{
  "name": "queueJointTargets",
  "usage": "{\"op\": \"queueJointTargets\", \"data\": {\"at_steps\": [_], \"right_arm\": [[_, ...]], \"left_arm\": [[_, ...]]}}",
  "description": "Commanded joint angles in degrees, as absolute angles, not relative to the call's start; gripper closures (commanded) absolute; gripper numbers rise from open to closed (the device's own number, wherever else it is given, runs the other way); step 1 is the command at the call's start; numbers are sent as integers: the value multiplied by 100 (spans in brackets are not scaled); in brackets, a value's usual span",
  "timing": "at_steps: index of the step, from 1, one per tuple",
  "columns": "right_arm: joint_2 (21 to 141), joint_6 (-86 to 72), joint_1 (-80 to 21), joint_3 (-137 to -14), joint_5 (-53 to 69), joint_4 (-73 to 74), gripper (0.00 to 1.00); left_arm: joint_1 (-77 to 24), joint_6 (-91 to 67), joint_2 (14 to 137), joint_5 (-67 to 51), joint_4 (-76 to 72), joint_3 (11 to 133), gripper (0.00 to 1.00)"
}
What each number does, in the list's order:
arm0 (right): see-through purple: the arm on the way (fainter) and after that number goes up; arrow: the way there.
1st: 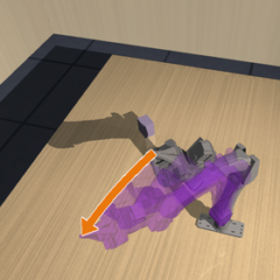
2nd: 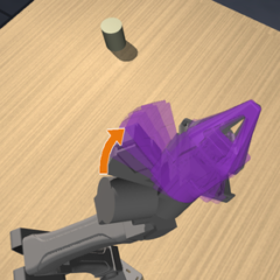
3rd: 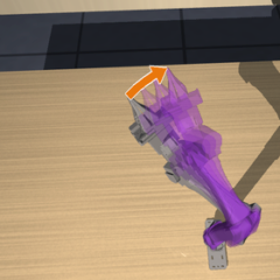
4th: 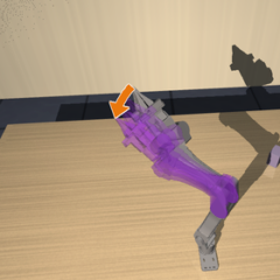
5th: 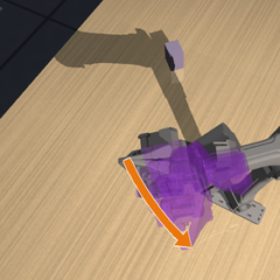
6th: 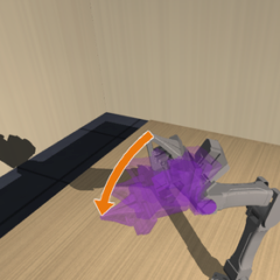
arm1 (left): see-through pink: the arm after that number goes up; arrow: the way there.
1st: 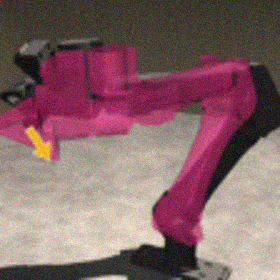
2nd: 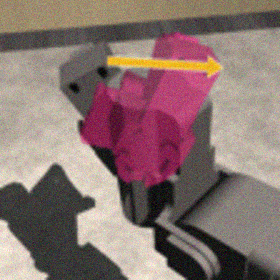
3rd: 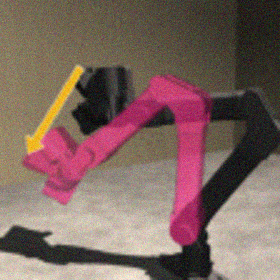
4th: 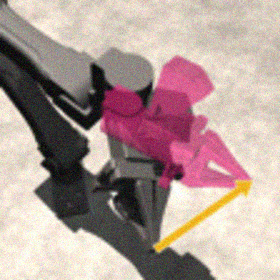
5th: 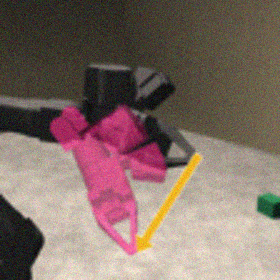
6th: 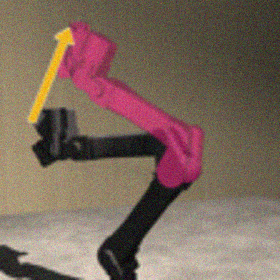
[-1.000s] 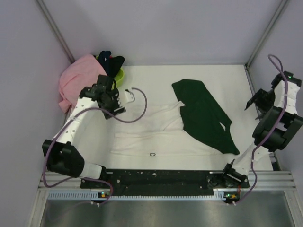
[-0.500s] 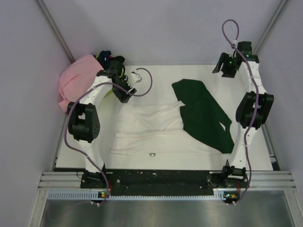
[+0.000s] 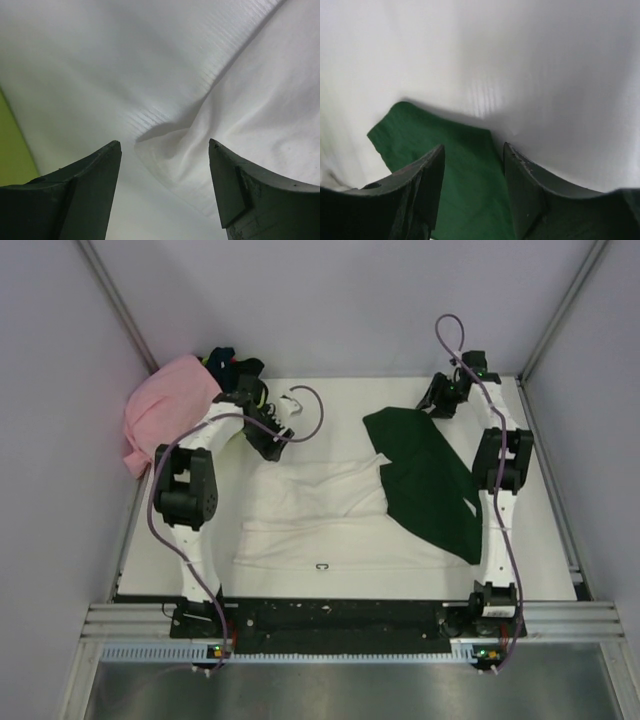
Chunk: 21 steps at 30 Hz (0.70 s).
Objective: Fold and stack the t-shirts
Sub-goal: Grap the side of the flattened tshirt furthest away from the robot with both arms
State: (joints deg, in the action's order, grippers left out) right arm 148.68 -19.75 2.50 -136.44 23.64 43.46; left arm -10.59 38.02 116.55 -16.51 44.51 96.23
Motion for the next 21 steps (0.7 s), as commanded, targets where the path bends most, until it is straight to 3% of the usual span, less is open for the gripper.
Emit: {"op": "queueJointTargets", "data": {"at_steps": [1, 2, 5, 10, 15, 17, 18, 21], "right_arm": [[15354, -2355, 53, -13869, 2917, 4386, 52], [15363, -2373, 53, -13860, 2979, 4360, 56], [15337, -2364, 53, -13843, 3242, 4333, 79], [14916, -2259, 53, -13571, 3604, 4263, 100], [14336, -2162, 70, -13202, 3656, 4192, 100], [13959, -2075, 62, -12921, 3683, 4157, 100], [13757, -2022, 70, -12737, 3683, 4140, 100], [13081, -1829, 62, -12061, 3657, 4122, 100]], "left_arm": [[-1020, 3700, 11926, -1916, 4438, 9958, 25], [-1020, 3744, 11996, -1986, 4499, 9993, 26], [-1020, 3902, 12199, -2170, 4789, 10125, 30], [-1002, 4367, 12323, -2478, 5651, 10205, 39], [-976, 4605, 12226, -2444, 5844, 10098, 59], [-967, 4614, 12234, -2330, 5889, 10134, 78], [-967, 4562, 12217, -2242, 5854, 10134, 100], [-923, 4263, 12033, -2030, 5643, 10081, 100]]}}
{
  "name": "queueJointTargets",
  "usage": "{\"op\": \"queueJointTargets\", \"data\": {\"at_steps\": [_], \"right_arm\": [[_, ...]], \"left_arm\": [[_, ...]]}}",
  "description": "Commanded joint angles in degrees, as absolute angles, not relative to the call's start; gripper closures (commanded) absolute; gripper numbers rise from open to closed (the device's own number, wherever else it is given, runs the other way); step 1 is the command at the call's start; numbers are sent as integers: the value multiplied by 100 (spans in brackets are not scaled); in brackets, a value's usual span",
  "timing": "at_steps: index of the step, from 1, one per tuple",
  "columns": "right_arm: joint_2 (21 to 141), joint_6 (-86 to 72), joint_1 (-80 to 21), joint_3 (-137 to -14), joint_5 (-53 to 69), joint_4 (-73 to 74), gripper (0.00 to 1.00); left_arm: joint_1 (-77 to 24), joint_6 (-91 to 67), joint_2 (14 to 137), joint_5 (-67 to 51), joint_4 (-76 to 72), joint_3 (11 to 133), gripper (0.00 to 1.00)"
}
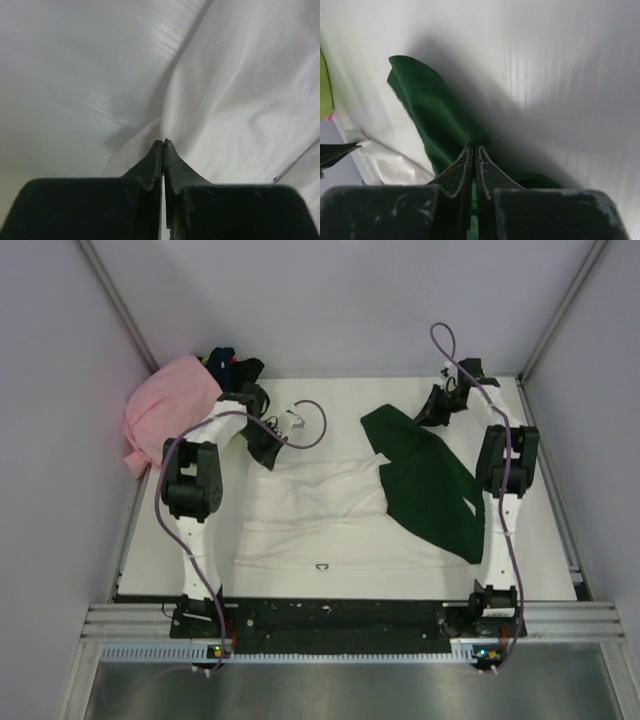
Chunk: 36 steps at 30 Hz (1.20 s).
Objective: Fold and stack the t-shirts
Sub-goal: Grap the side of the flattened tshirt furthest away from the robot with both arms, then fold the other side of the tshirt into a rectangle
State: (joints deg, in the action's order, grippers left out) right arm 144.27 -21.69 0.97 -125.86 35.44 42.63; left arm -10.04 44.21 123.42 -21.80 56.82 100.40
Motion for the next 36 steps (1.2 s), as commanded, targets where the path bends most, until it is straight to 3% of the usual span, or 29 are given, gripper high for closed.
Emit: {"op": "queueJointTargets", "data": {"at_steps": [1, 10, 16, 32, 36], "right_arm": [[12826, -1724, 62, -11798, 3613, 4113, 100], [9891, -1476, 149, -8274, 2655, 4078, 100], [8246, -1450, 641, -6910, 2312, 4683, 100], [7128, -1424, 1433, -5476, 2232, 6056, 100], [6997, -1344, 1441, -5712, 1470, 6486, 100]], "left_arm": [[-914, 4219, 11867, -1995, 5564, 9985, 100], [-923, 4140, 9792, -1846, 4922, 8079, 100], [-940, 4297, 9194, -2004, 5159, 7358, 100], [-1063, 4861, 9140, -1757, 5352, 6381, 100], [-1063, 4694, 9220, -1793, 5615, 6652, 100]]}}
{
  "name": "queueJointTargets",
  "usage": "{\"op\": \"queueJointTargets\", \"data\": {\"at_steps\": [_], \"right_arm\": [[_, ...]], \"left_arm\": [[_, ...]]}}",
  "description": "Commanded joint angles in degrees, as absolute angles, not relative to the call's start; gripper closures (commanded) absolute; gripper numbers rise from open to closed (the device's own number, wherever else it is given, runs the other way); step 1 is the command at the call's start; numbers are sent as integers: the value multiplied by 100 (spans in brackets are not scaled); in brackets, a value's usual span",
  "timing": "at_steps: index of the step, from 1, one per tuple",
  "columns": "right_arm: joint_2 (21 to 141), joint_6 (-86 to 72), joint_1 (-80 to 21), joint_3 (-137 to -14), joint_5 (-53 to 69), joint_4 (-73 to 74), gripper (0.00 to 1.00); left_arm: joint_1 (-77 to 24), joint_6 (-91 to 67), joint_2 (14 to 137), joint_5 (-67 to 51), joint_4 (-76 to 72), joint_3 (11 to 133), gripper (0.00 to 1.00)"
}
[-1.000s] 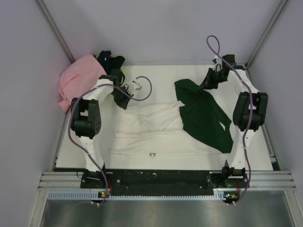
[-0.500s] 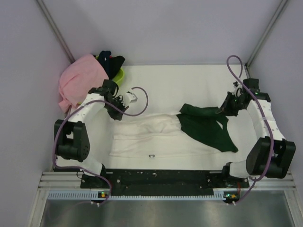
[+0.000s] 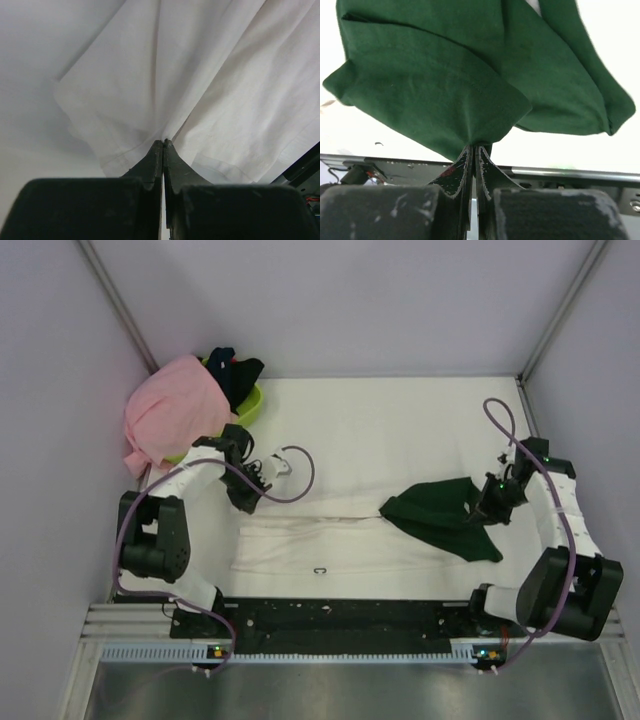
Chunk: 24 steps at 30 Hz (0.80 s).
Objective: Fold and stack the t-shirts
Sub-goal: Fold the other side of the tshirt into a rectangle
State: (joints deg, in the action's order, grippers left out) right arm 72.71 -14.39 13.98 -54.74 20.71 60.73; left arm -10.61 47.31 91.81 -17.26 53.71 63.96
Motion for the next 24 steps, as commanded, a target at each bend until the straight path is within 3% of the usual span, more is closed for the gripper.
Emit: {"op": "queueJointTargets", "data": {"at_steps": [1, 13, 14, 15, 18, 22, 24], "right_arm": [[6909, -1380, 1433, -5765, 1407, 6486, 100], [7145, -1406, 1512, -5573, 1248, 6662, 100], [7180, -1389, 1529, -5546, 1248, 6653, 100], [7198, -1397, 1538, -5520, 1205, 6636, 100], [7198, -1415, 1635, -5493, 1151, 6574, 100], [7295, -1398, 1644, -5309, 1309, 6425, 100], [7339, -1467, 1643, -5160, 1388, 6294, 100]], "left_arm": [[-1063, 4711, 9159, -1845, 5721, 6740, 100], [-1098, 5009, 9421, -1933, 6336, 6566, 100], [-1107, 5071, 9518, -1951, 6407, 6531, 96], [-1099, 5158, 9606, -1969, 6520, 6504, 83], [-1099, 5369, 9677, -2004, 6802, 6600, 25], [-1107, 5423, 9554, -2538, 7153, 7494, 19], [-1299, 5187, 9676, -3038, 7329, 8563, 18]]}}
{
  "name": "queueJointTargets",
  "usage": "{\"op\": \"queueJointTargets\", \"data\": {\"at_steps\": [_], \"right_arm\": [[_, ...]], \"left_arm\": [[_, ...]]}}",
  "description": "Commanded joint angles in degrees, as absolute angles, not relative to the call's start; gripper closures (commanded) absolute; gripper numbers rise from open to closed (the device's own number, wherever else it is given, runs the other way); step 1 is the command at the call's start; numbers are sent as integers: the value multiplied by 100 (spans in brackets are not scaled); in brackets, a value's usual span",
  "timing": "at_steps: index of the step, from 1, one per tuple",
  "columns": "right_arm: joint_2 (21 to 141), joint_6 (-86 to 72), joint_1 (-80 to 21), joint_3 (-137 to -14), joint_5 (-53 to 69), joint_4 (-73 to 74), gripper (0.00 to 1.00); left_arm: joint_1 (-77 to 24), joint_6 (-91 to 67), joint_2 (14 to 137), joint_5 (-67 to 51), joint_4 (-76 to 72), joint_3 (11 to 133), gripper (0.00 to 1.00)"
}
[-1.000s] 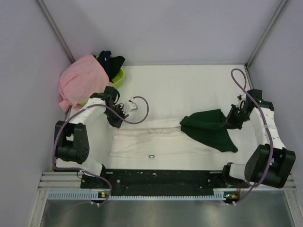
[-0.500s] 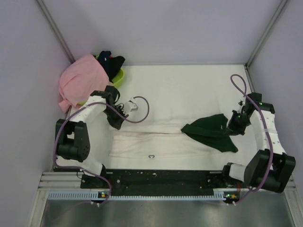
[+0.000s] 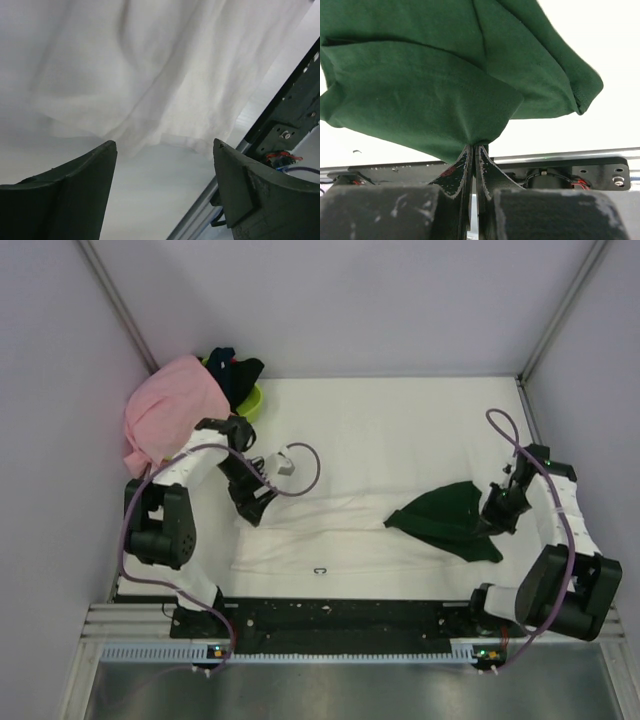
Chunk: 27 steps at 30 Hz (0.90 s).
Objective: Fold and stack the t-shirts
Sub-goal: Fold the other side of the tshirt into a rectangle
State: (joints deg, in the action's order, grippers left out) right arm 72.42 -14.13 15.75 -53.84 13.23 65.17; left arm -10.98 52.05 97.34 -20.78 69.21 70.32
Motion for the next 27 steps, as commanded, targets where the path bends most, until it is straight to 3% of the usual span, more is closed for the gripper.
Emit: {"op": "queueJointTargets", "data": {"at_steps": [1, 2, 4, 6, 9, 11, 12, 14, 18, 24, 27], "right_arm": [[7348, -1520, 1644, -5090, 1450, 6189, 100], [7400, -1547, 1635, -5011, 1494, 6100, 100], [7558, -1608, 1635, -4853, 1442, 5864, 100], [7716, -1713, 1644, -4659, 1502, 5652, 100], [7953, -1740, 1626, -4614, 1670, 5563, 100], [7954, -1749, 1626, -4614, 1749, 5581, 64], [7928, -1819, 1626, -4658, 1732, 5607, 52], [7718, -1915, 1635, -4824, 1592, 5704, 43], [7032, -2390, 1626, -4887, 1152, 5257, 37], [7409, -2320, 1836, -4659, 1107, 4940, 37], [7435, -2382, 2012, -4387, 1160, 4694, 36]], "left_arm": [[-1475, 4994, 9790, -3250, 7330, 8952, 21], [-1755, 4688, 9922, -3435, 7217, 9365, 26], [-2378, 3837, 10220, -3664, 6727, 9929, 48], [-2985, 3132, 10615, -4024, 6277, 10308, 60], [-3794, 2314, 11047, -4043, 5575, 10661, 51], [-4103, 1743, 11153, -4026, 4820, 10565, 38], [-4200, 1418, 11188, -4017, 4399, 10495, 30], [-4341, 1021, 11311, -3947, 3869, 10450, 24], [-4579, 494, 11697, -3727, 3244, 10450, 24], [-4991, 316, 12102, -3455, 2848, 10240, 34], [-5089, 264, 12208, -3375, 2699, 10055, 34]]}}
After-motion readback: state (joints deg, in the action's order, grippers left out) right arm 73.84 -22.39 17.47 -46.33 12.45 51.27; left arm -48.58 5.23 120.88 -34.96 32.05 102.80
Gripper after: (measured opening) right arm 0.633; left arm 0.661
